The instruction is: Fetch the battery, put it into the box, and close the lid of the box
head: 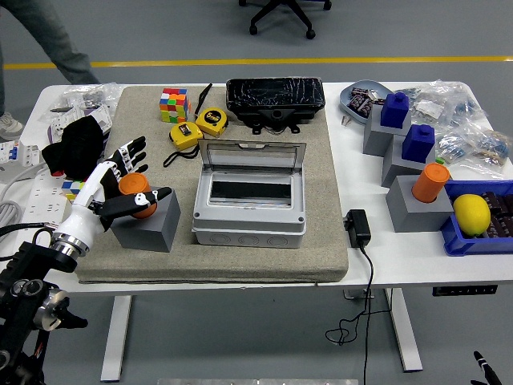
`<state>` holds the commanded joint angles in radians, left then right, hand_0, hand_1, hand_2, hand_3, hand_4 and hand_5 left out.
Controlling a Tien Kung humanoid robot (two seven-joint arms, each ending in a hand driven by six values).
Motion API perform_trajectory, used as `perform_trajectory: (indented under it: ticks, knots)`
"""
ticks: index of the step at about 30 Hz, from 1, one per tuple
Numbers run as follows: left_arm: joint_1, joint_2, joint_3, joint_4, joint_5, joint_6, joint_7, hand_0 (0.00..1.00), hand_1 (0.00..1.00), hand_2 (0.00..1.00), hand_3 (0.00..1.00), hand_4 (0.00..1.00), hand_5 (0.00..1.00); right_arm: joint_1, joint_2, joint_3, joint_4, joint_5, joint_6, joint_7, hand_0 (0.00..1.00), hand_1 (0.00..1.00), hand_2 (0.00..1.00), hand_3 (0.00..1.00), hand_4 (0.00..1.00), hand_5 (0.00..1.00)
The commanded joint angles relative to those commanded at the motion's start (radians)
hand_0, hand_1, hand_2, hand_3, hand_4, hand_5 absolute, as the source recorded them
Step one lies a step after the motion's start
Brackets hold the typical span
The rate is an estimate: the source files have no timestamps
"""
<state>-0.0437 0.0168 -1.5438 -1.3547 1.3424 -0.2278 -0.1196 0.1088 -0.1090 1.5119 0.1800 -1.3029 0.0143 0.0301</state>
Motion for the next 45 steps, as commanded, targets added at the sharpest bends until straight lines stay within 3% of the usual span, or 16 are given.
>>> perform_trajectory:
  ticks: [4, 5, 10, 11, 16, 17, 22, 23, 28, 29, 40, 41, 45]
  knots:
    - [-0.001, -0.004, -0.001, 0.013, 0.002, 0.015, -0.013, 0.895, 0.97, 0.942, 0.899, 0.998, 0.002, 0.003, -0.001, -0.003, 0.0, 0.005, 0.001, 0.002, 0.883, 0.794, 0.761, 0.791, 0.998, 0.998]
    - [-0.001, -0.004, -0.001, 0.015, 0.005, 0.02, -0.016, 0.802, 0.916, 0.88, 0.838, 0.998, 0.002, 0.004, -0.002, -0.002, 0.0, 0.004, 0.001, 0.002, 0.885, 0.794, 0.761, 0.791, 0.998, 0.998]
    - [0.005, -0.009, 0.0, 0.02, 0.009, 0.034, -0.023, 0.802, 0.916, 0.88, 0.838, 0.998, 0.002, 0.004, -0.003, -0.001, 0.0, 0.001, 0.001, 0.001, 0.885, 0.794, 0.761, 0.791, 0.998, 0.998]
    - [0.007, -0.009, 0.003, 0.023, 0.007, 0.04, -0.025, 0.737, 0.843, 0.79, 0.732, 0.998, 0.002, 0.004, -0.004, -0.001, 0.0, 0.001, 0.001, 0.001, 0.884, 0.794, 0.761, 0.791, 0.998, 0.998]
    - [0.019, -0.012, 0.016, 0.032, 0.003, 0.064, -0.03, 0.737, 0.843, 0.79, 0.732, 0.998, 0.002, 0.004, -0.004, -0.005, 0.0, 0.002, 0.002, 0.002, 0.884, 0.794, 0.761, 0.791, 0.998, 0.998]
    - [0.021, -0.013, 0.017, 0.033, 0.0, 0.068, -0.032, 0.68, 0.777, 0.697, 0.654, 0.998, 0.002, 0.003, -0.004, -0.005, 0.0, 0.002, 0.002, 0.002, 0.882, 0.794, 0.762, 0.791, 0.998, 0.998]
    - [0.026, -0.014, 0.024, 0.037, -0.007, 0.089, -0.042, 0.68, 0.777, 0.697, 0.654, 0.998, 0.002, 0.001, -0.006, -0.006, 0.0, 0.0, 0.003, 0.001, 0.882, 0.794, 0.762, 0.791, 0.998, 0.998]
    - [0.026, -0.013, 0.025, 0.038, -0.01, 0.094, -0.045, 0.642, 0.717, 0.588, 0.573, 0.998, 0.002, 0.0, -0.006, -0.006, 0.0, 0.0, 0.003, 0.001, 0.882, 0.794, 0.762, 0.791, 0.998, 0.998]
    - [0.026, -0.013, 0.03, 0.038, -0.01, 0.111, -0.048, 0.642, 0.717, 0.588, 0.573, 0.998, 0.002, 0.0, -0.008, -0.006, 0.0, 0.001, 0.003, 0.001, 0.882, 0.794, 0.762, 0.791, 0.998, 0.998]
    - [0.026, -0.013, 0.032, 0.04, -0.009, 0.113, -0.047, 0.556, 0.648, 0.503, 0.489, 0.998, 0.002, 0.0, -0.008, -0.005, 0.0, 0.001, 0.002, 0.001, 0.882, 0.794, 0.762, 0.791, 0.998, 0.998]
    - [0.024, -0.014, 0.042, 0.036, -0.008, 0.132, -0.048, 0.524, 0.617, 0.474, 0.466, 0.998, 0.002, 0.003, -0.009, -0.005, 0.0, 0.003, 0.002, 0.002, 0.882, 0.794, 0.762, 0.791, 0.998, 0.998]
    - [0.024, -0.014, 0.043, 0.036, -0.007, 0.136, -0.047, 0.451, 0.537, 0.425, 0.425, 0.998, 0.002, 0.003, -0.009, -0.004, 0.0, 0.003, 0.002, 0.002, 0.882, 0.794, 0.762, 0.791, 0.998, 0.998]
    - [0.024, -0.014, 0.045, 0.036, -0.01, 0.141, -0.048, 0.451, 0.537, 0.425, 0.425, 0.998, 0.002, 0.003, -0.009, -0.004, 0.0, 0.004, 0.002, 0.002, 0.882, 0.794, 0.762, 0.791, 0.998, 0.998]
